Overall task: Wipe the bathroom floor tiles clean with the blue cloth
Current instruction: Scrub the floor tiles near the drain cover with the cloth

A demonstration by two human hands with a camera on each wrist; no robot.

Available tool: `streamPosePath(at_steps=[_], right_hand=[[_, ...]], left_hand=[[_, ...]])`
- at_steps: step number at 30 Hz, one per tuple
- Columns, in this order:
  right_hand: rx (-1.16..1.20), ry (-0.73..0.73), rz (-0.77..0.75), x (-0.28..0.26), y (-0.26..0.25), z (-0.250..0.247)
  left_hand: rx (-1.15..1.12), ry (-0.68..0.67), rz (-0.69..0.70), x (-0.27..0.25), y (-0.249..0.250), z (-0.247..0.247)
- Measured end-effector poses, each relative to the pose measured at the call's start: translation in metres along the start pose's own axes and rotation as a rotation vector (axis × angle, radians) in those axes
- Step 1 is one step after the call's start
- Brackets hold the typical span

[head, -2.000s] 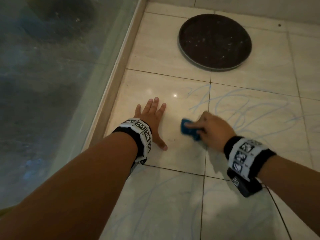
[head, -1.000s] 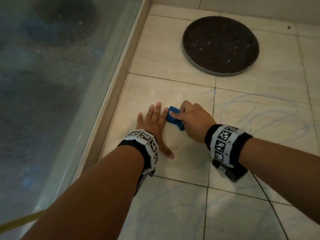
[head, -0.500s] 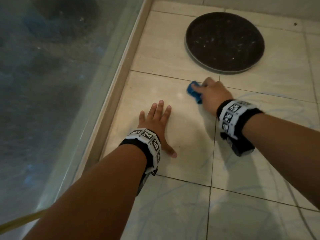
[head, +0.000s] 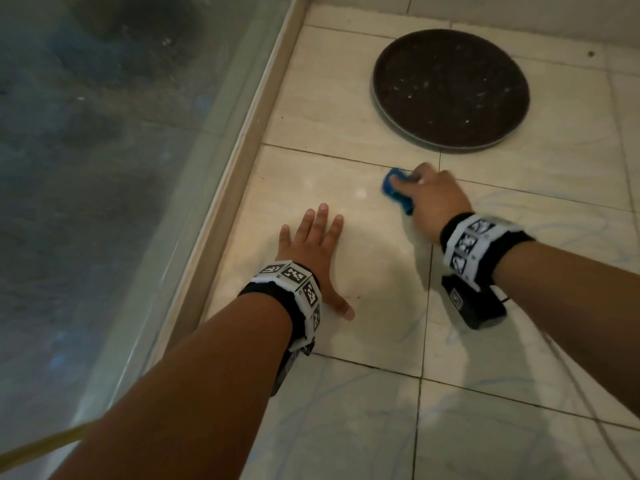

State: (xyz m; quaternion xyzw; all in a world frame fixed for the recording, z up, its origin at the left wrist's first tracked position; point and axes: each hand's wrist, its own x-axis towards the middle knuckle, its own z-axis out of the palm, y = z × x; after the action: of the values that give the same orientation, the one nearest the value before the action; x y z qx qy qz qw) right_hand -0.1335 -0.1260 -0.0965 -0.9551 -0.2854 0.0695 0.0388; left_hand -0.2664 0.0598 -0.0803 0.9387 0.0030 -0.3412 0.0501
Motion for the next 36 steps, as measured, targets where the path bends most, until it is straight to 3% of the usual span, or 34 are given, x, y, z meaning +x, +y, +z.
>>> streamPosePath(at_steps=[2,4,6,8,9,13,14,16,18,20,22,24,26,27,31,32,34,36], right_hand=[[-0.038,-0.083,-0.276,-0.006,-0.013,0.005],[-0.058,0.008,-0.247,0.005,-0.001,-0.002],[-0.005,0.13,0.037,0.022,0.024,-0.002],[0.104,0.127,0.307,0.023,0.029,-0.008],[0.163,0.091,0.278,0.018,0.024,-0.005],[0.018,-0.105,-0.331,-0.023,-0.024,0.002],[-0.004,-0.133,-0.411,-0.024,-0.024,-0.001],[-0.043,-0.044,-0.366,-0.013,-0.005,-0.004],[-0.051,0.013,-0.116,0.001,0.016,-0.006],[-0.005,-0.012,0.014,-0.006,0.004,-0.006],[0.039,-0.082,-0.083,-0.032,-0.029,-0.001],[0.079,-0.199,-0.284,-0.065,-0.058,0.006],[0.008,-0.237,-0.433,-0.072,-0.056,0.009],[0.025,-0.231,-0.389,-0.066,-0.047,0.007],[0.203,-0.031,0.167,-0.039,-0.016,0.008],[0.139,-0.058,0.172,-0.042,-0.024,0.007],[0.115,-0.144,0.045,-0.066,-0.057,0.002],[0.106,-0.122,-0.28,-0.097,-0.087,0.006]], left_hand=[[0.007,-0.006,-0.003,0.001,0.0,0.0],[0.001,-0.004,-0.001,0.002,-0.001,0.0],[-0.007,-0.001,0.003,0.0,-0.001,0.0],[-0.009,0.003,0.004,-0.001,-0.001,0.001],[-0.008,0.003,0.003,0.0,-0.001,0.001],[0.003,-0.008,-0.004,0.002,0.0,0.0],[0.004,-0.006,-0.005,0.002,-0.001,0.0],[-0.002,-0.006,-0.002,0.001,0.0,0.001],[-0.006,0.005,-0.003,0.001,0.001,0.0],[-0.013,0.007,-0.004,0.001,0.001,0.0],[-0.012,0.005,-0.009,0.001,0.0,0.001],[-0.009,0.005,-0.014,0.001,0.0,0.002],[-0.01,0.004,-0.01,0.0,0.001,-0.002],[-0.008,0.0,-0.009,-0.002,0.002,-0.004],[-0.002,0.036,-0.011,-0.013,-0.001,-0.006],[0.005,0.046,-0.006,-0.016,-0.003,-0.003],[0.022,0.053,0.002,-0.024,-0.004,0.006],[0.015,0.033,0.017,-0.03,-0.004,0.015]])
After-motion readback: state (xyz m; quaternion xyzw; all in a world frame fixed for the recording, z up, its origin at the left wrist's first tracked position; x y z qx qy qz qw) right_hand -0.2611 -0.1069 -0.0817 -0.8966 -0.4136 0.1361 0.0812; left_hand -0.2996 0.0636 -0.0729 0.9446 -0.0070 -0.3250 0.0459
